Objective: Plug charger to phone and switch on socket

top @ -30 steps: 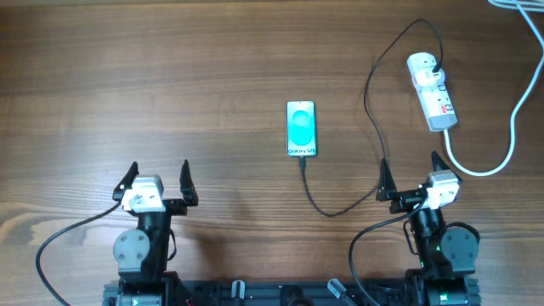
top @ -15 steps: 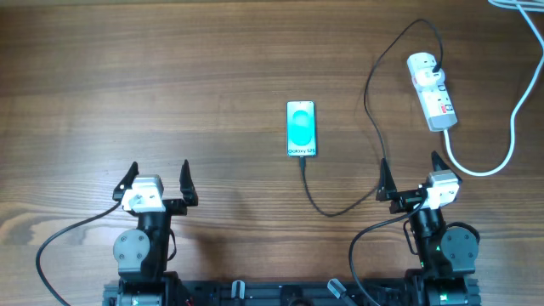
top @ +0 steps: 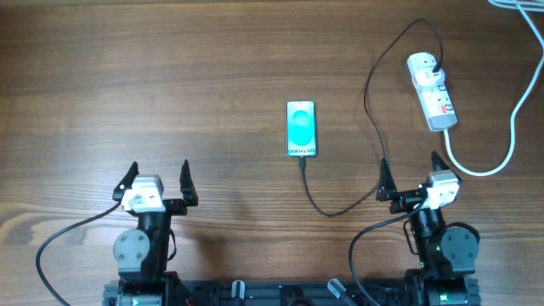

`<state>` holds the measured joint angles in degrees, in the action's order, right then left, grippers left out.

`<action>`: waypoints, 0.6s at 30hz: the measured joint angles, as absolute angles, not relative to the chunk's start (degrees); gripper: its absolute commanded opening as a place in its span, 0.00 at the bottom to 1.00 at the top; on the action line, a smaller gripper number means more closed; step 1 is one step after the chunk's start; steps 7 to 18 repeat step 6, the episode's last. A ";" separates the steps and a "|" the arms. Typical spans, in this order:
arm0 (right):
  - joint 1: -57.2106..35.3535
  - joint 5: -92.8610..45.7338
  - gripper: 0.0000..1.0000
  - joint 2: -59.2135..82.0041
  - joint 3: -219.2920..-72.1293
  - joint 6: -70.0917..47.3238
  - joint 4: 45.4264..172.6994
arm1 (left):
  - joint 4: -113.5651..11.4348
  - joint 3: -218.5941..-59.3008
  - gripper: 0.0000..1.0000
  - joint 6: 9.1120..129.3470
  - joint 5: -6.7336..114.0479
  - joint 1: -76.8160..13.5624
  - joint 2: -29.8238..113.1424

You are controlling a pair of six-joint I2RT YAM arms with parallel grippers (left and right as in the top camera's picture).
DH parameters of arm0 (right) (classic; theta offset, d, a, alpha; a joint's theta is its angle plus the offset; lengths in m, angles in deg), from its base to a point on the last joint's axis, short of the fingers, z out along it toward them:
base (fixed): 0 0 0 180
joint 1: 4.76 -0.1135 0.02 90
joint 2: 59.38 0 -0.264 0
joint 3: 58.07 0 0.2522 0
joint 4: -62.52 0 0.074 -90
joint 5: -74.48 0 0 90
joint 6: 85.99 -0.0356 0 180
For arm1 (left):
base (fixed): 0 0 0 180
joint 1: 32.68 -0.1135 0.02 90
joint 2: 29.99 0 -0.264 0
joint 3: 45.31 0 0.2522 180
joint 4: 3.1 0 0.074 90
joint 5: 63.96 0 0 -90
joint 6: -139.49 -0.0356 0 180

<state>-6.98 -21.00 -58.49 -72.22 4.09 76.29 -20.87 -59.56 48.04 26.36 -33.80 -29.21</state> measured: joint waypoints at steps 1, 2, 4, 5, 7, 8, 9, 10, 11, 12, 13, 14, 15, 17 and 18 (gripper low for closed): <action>-6.98 -21.00 1.00 -58.49 -72.22 4.09 76.29 | -20.87 -59.56 1.00 48.04 26.36 -33.80 -29.21; -6.98 -21.00 1.00 -58.49 -72.22 4.09 76.29 | -20.89 -59.56 1.00 48.04 26.36 -33.80 -29.21; -6.98 -21.00 1.00 -58.49 -72.22 4.09 76.29 | -20.87 -59.56 1.00 48.04 26.36 -33.80 -29.21; -6.98 -21.00 1.00 -58.49 -72.22 4.09 76.29 | -20.87 -59.56 1.00 48.04 26.36 -33.80 -29.21; -6.98 -21.00 1.00 -58.49 -72.22 4.09 76.29 | -20.89 -59.56 1.00 48.04 26.36 -33.80 -29.21; -6.98 -21.00 1.00 -58.49 -72.22 4.09 76.29 | -20.89 -59.56 1.00 48.04 26.36 -33.80 -29.21; -6.98 -21.00 1.00 -58.49 -72.22 4.09 76.29 | -20.89 -59.56 1.00 48.04 26.36 -33.80 -29.21; -6.98 -21.00 1.00 -58.49 -72.22 4.09 76.29 | -20.89 -59.56 1.00 48.04 26.36 -33.80 -29.21; -6.98 -21.00 1.00 -58.49 -72.22 4.09 76.29 | -20.89 -59.56 1.00 48.04 26.36 -33.80 -29.21; -6.98 -21.00 1.00 -58.49 -72.22 4.09 76.29 | -20.89 -59.56 1.00 48.04 26.36 -33.80 -29.21; -6.98 -21.00 1.00 -58.49 -72.22 4.09 76.29 | -20.89 -59.56 1.00 48.04 26.36 -33.80 -29.21; -6.98 -21.00 1.00 -58.49 -72.22 4.09 76.29 | -20.89 -59.56 1.00 48.04 26.36 -33.80 -29.21; -6.98 -21.00 1.00 -58.49 -72.22 4.09 76.29 | -20.89 -59.56 1.00 48.04 26.36 -33.80 -29.21; -6.98 -21.00 1.00 -58.49 -72.22 4.09 76.29 | -20.89 -59.56 1.00 48.04 26.36 -33.80 -29.21; -6.98 -21.00 1.00 -58.49 -72.22 4.09 76.29 | -20.89 -59.56 1.00 48.04 26.36 -33.80 -29.21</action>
